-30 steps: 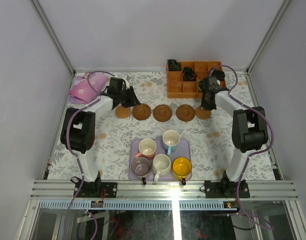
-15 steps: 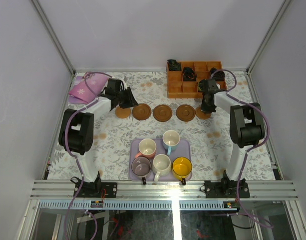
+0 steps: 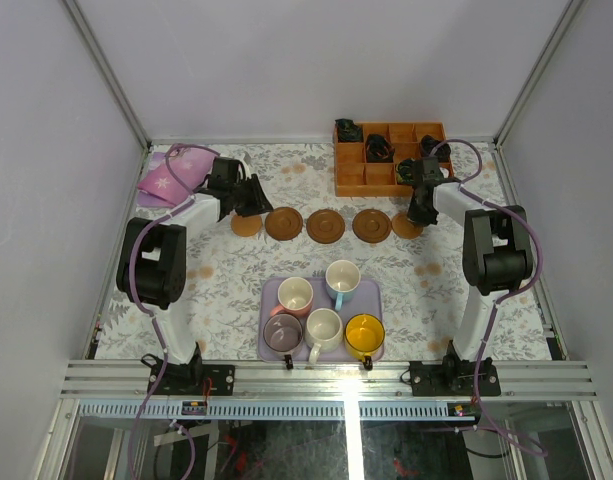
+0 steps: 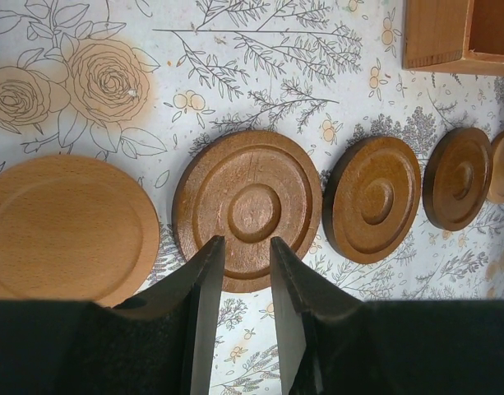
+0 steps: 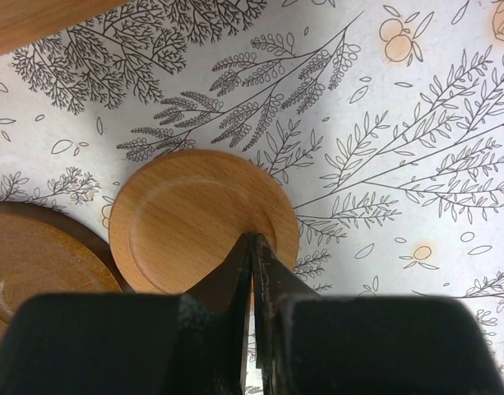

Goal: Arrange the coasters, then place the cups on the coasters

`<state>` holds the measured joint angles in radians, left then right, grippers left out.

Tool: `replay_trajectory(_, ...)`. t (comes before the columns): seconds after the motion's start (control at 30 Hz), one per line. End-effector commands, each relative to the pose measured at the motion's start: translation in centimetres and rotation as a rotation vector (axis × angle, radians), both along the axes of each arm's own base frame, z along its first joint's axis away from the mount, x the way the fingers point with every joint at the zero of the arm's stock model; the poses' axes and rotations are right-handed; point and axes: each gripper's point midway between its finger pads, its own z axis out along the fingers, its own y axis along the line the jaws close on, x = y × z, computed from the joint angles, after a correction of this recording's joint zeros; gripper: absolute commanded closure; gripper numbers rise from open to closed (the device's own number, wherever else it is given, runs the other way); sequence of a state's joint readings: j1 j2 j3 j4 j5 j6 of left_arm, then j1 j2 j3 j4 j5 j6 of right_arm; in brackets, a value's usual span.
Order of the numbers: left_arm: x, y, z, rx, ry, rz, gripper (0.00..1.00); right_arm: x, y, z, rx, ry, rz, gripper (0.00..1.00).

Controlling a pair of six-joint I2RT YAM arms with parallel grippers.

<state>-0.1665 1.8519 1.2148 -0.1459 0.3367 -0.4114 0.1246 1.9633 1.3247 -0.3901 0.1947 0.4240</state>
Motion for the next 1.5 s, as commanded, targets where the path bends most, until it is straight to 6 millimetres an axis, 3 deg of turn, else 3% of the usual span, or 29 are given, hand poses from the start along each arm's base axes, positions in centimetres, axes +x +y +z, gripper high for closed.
replay_trajectory(0.0,0.8,0.3,1.4,-0.01,-0.054,0.013,0.72,-0.6,-1.5,-0.5,-0.052,0.035,-0.047,0.98)
replay_trajectory(0.53,0.4,0.3,1.0,-0.014,-0.042,0.012,0.72,-0.2,-3.0,-0.4,-0.077,0.017,-0.102,0.98)
replay_trajectory(0.87,0.5,0.1,0.8,-0.019,-0.039,0.007,0.72,1.0,-1.9,-1.0,-0.025,0.002,-0.074,0.98)
replay_trajectory(1.47,0.4,0.1,0.3,-0.023,-0.027,0.008,0.72,2.5,-0.9,-0.4,0.016,-0.042,-0.025,0.98)
